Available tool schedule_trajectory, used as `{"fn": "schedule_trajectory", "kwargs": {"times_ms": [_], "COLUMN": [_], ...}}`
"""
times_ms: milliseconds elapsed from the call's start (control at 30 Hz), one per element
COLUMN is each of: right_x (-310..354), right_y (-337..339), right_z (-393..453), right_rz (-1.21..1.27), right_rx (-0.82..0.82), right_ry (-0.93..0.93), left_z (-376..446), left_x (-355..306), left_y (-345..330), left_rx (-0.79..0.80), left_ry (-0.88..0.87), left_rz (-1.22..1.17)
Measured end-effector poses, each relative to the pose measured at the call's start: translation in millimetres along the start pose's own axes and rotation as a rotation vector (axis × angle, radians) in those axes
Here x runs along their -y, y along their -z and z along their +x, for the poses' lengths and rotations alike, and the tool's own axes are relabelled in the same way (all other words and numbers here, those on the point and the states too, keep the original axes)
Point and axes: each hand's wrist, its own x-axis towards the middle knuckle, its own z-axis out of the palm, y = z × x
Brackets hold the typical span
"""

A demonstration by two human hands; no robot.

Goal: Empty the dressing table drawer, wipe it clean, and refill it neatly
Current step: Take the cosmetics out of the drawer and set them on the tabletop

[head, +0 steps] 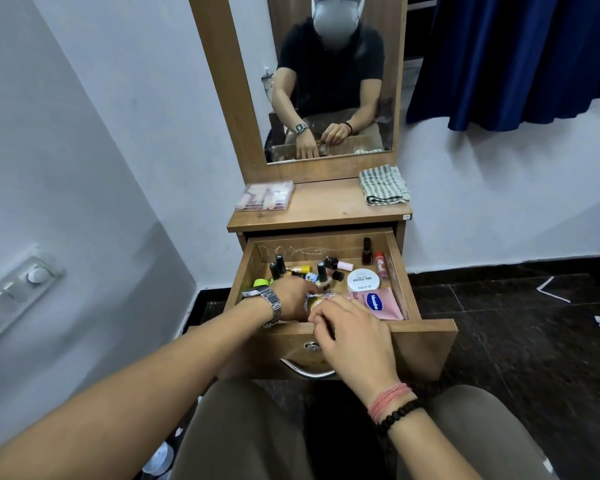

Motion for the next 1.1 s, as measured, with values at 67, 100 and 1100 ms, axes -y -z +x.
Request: {"fn": "schedule_trajectory", "kwargs": {"times_ms": [67,100,1100], "right_x": [0,-1,2], "right_y": [0,0,3], "right_z": [0,0,-3], "right_rz": [0.004,0.003,-0.019], "right_rx": [0.001,0.004,-0.027], "right_ry": [0.0,0.0,0.019], "left_z": [0,1,15], "left_x": [-1,-2,101], "left_y": [1,2,79], "left_rx": [-0.011,-0.017,-0.442], "left_ry": [-0.011,-0.009,0.067], "left_rz": [0.031,0.038,-0.386]}}
